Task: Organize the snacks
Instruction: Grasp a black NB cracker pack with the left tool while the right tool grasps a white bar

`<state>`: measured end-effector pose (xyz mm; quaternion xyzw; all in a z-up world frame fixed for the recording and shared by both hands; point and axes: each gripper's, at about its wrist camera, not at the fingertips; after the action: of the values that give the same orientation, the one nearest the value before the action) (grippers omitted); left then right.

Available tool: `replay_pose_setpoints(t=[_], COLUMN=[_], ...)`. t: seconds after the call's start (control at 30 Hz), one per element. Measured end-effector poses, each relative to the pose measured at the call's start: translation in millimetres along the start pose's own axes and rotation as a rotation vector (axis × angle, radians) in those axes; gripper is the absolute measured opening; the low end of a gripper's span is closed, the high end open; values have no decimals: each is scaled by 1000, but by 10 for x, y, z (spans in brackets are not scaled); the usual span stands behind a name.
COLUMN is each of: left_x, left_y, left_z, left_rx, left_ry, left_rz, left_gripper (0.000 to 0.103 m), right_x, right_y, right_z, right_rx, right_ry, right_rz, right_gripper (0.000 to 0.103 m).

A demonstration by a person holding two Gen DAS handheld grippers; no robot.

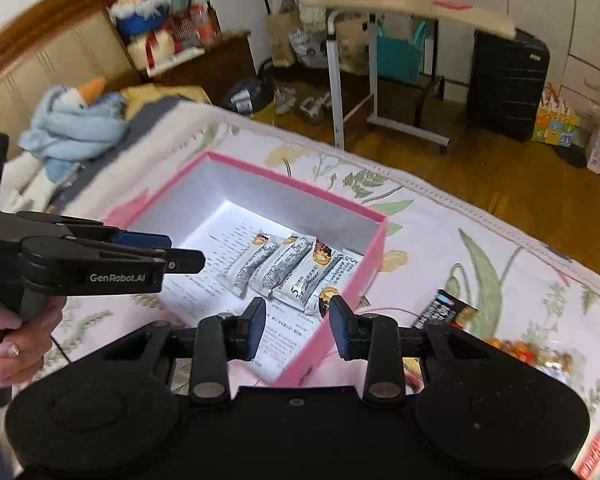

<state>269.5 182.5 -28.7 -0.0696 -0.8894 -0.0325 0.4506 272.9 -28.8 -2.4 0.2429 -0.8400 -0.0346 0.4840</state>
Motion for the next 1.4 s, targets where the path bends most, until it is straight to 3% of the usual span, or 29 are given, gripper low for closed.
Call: replay_pose_setpoints(t=[0.1, 0.27, 0.47, 0.87, 1.0, 1.2, 1.3, 1.4], left_x=[327, 795, 897, 103, -213, -570, -720, -869], left_y=[-185, -564, -1089, -1814, -1917, -2002, -2015, -2058], left_z=[-6, 6, 68, 334, 414, 549, 599, 659], left_rx=[-64, -164, -262, -271, -256, -329, -341, -355], left_ry=[-18, -43, -49, 51, 69, 54, 29, -3], left_rz=[-4, 59, 136, 305, 300, 256, 261, 272], left_gripper=[46, 52, 61, 62, 62, 62, 62, 62], right_x=[351, 777, 1023, 647, 375, -39, -227, -378], right_y=[-59, -183, -440, -1232, -1440, -1579, -1608, -1627], right_z=[92, 319, 633, 912, 870, 729, 689, 706], right_rx=[-5, 17, 29, -151, -229, -262, -260, -229], right_ry=[-17, -38, -59, 24, 56, 118, 100, 23], right_rz=[-10, 0, 17, 5, 25, 48, 24, -34], right_gripper=[43, 50, 59, 62, 62, 62, 62, 62])
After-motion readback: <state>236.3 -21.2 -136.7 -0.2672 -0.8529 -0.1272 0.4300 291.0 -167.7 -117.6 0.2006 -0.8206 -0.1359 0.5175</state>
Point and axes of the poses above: each gripper's, at about its wrist camera, not at the fingertips, and x roughly against the way its jaws point, y to its left, z to its underside, and after that the axes turned 13 degrees about -x, right-handed
